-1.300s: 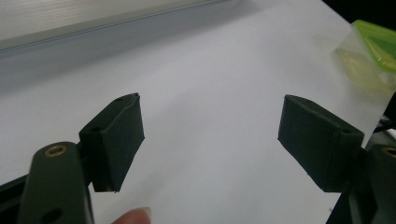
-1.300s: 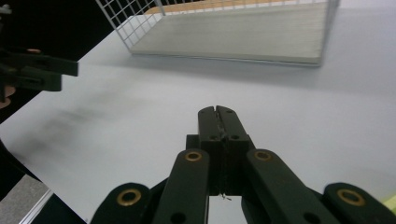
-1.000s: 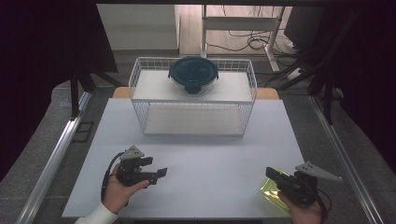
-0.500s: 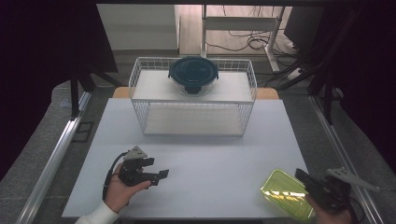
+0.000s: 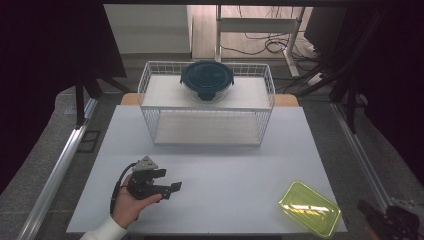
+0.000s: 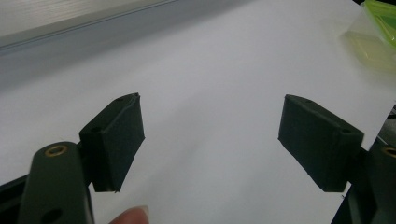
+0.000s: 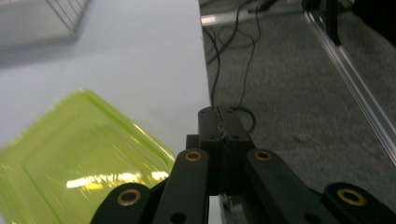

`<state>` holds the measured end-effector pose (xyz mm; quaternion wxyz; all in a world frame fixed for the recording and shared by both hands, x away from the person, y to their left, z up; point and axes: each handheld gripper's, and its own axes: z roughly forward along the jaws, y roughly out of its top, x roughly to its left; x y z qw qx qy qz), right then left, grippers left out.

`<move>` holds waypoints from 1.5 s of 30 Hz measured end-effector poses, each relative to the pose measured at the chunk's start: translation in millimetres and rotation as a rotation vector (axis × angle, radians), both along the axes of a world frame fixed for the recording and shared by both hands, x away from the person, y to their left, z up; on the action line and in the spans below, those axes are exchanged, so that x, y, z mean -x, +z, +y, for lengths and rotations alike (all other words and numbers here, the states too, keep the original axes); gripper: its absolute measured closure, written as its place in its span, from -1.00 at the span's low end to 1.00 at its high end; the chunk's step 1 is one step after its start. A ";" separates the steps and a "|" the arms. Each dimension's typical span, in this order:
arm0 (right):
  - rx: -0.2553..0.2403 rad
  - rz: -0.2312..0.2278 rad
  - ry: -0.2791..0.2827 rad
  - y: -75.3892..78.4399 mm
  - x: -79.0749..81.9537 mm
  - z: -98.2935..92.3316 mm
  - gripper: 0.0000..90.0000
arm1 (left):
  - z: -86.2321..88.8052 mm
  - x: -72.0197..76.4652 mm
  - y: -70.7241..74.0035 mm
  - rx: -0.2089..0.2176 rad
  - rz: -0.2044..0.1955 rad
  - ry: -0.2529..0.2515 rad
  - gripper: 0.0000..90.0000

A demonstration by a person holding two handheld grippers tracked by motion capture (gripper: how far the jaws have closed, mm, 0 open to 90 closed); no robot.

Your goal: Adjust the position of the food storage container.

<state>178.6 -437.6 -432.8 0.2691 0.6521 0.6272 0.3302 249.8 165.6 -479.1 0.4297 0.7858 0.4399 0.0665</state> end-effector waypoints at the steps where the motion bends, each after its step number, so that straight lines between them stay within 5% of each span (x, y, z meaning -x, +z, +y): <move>1: 0.007 0.020 -0.003 -2.4 0.4 -1.0 0.97 | -0.1 -0.2 -0.1 0.000 0.001 -0.001 -0.52; 18: 0.103 0.275 0.011 -31.7 -3.1 3.9 0.97 | 2.2 -0.3 2.4 0.014 -0.003 -0.003 -0.52; 29: 0.114 0.399 0.117 -42.5 -10.2 29.3 0.97 | 1.7 0.0 2.1 0.011 -0.002 -0.005 -0.52; 45: 0.125 0.387 0.193 -43.2 -34.2 57.5 0.97 | 1.7 -1.1 0.4 0.012 0.006 -0.004 -0.53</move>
